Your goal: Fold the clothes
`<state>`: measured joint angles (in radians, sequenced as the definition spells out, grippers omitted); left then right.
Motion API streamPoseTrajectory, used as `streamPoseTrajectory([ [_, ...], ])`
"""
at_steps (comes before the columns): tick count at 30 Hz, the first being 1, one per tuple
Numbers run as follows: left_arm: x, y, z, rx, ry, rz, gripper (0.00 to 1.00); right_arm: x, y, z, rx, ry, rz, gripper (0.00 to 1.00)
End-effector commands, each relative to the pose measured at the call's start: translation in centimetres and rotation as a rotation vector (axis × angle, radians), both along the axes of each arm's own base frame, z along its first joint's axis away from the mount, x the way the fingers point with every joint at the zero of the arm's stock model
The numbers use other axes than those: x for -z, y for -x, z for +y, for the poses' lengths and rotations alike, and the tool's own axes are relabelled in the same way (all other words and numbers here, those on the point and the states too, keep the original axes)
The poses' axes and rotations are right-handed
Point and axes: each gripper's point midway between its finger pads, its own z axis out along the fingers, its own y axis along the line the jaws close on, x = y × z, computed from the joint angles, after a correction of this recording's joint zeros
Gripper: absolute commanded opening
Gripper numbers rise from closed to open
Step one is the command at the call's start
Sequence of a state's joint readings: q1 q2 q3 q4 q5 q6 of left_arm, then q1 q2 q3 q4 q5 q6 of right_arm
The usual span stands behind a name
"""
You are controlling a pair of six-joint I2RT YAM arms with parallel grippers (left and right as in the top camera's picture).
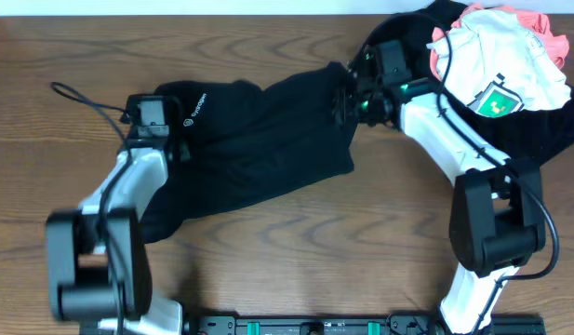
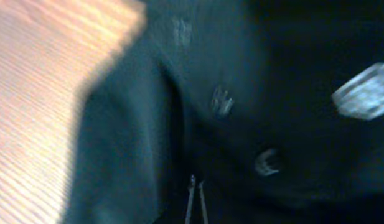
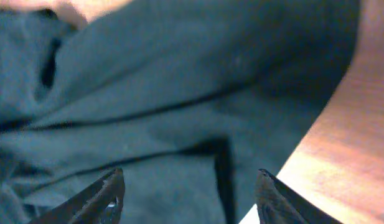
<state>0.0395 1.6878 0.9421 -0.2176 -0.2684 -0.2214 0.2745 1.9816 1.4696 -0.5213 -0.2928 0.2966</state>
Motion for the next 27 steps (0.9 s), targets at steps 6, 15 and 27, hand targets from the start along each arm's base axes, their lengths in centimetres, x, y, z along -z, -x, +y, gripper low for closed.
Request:
streamPoseTrajectory([
  [6,-11.7,-5.9,-3.4,0.36,-0.041,-0.405,0.06,-2.9,0.0,0.7,-0.005,-0.023,-0.019,0.01],
  [15,-5.0,-9.0,-4.1,0.467,-0.024,-0.296,0.06,-1.2,4.9,4.3,-0.194,0.086,0.058,0.01],
  [27,0.2,-14.1,-3.7,0.471,-0.027,-0.279,0.06,0.3,8.4,6.3,-0.267,0.22,0.101,0.01],
])
